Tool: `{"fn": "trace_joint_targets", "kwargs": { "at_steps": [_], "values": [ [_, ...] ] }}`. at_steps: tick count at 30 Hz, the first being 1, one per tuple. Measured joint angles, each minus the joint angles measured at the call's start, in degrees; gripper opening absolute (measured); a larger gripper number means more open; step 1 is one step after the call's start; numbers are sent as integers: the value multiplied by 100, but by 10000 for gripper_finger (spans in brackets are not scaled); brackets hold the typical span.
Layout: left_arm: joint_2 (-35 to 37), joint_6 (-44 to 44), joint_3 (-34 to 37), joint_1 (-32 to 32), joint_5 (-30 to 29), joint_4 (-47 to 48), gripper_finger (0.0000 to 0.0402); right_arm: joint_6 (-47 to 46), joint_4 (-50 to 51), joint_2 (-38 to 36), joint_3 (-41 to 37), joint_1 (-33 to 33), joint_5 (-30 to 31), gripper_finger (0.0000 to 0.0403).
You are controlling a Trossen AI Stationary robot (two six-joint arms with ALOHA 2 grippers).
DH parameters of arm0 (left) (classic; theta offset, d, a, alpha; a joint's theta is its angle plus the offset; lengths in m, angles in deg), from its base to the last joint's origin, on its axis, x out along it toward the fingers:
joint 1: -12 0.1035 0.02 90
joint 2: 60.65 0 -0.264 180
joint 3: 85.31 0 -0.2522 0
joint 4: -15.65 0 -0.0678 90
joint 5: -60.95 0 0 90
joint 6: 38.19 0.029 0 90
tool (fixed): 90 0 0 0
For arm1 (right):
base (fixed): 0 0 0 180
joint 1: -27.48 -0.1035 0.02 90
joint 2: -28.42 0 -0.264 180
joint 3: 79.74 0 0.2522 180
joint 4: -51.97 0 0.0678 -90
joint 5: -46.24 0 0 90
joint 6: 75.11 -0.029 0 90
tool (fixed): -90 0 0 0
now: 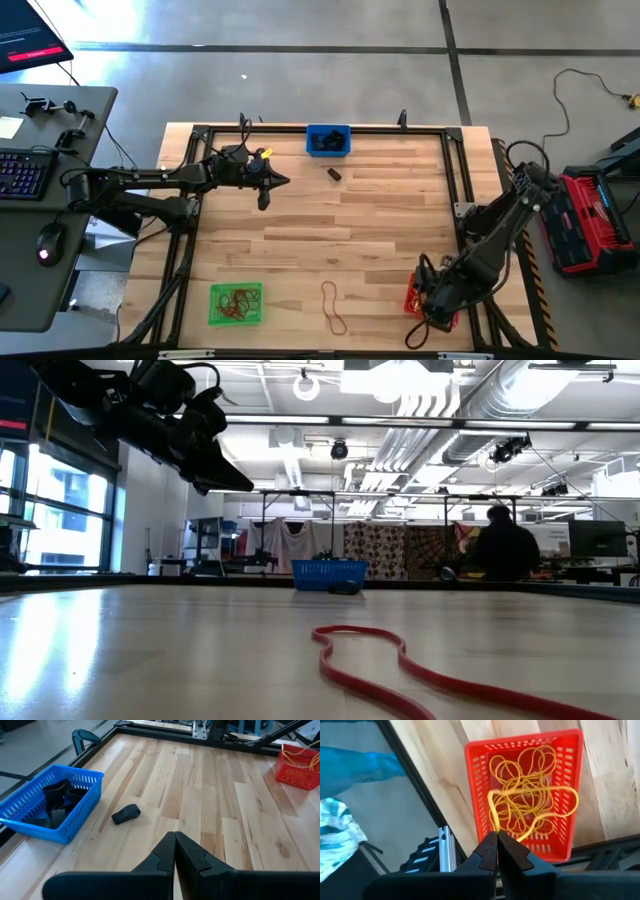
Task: Sort rubber bands into baskets
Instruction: Put the yellow rubber band into the red basket
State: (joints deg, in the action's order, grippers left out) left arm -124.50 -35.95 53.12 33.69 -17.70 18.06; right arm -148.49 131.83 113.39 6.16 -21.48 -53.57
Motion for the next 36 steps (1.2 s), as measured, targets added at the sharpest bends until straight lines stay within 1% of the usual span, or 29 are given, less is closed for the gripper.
{"fn": "trace_joint_targets", "kwargs": {
  "at_steps": [3, 5, 9, 15, 20, 23, 30, 32, 36],
  "values": [
    [0, -2, -2, 2, 0, 0, 0, -304, -58, 134, -5, -49, -122, 0],
    [0, -2, 0, 2, 4, 0, 0, -636, -281, 146, -7, -149, -232, 0],
    [0, -2, -1, 1, 15, 0, 0, -1182, -387, 146, -7, -419, -165, 0],
    [0, -3, -2, 2, 22, 0, 0, -1610, -426, 146, -7, -514, -37, 0],
    [0, -2, -2, -2, 26, 0, 0, -1663, -93, 146, -27, -472, 339, 0],
    [0, -4, 0, -2, 28, 0, 0, -1667, -57, 144, -253, -379, 375, 0],
    [0, -4, -1, -5, 31, -2, 0, -1404, -813, 144, -1106, -206, 386, 0],
    [0, -4, -2, -11, 31, -2, 0, -1412, -863, 146, -1304, -123, 388, 1],
    [0, -4, -1, -24, 28, -2, 0, -1356, -944, 146, -1528, 86, 234, 20]
  ]
}}
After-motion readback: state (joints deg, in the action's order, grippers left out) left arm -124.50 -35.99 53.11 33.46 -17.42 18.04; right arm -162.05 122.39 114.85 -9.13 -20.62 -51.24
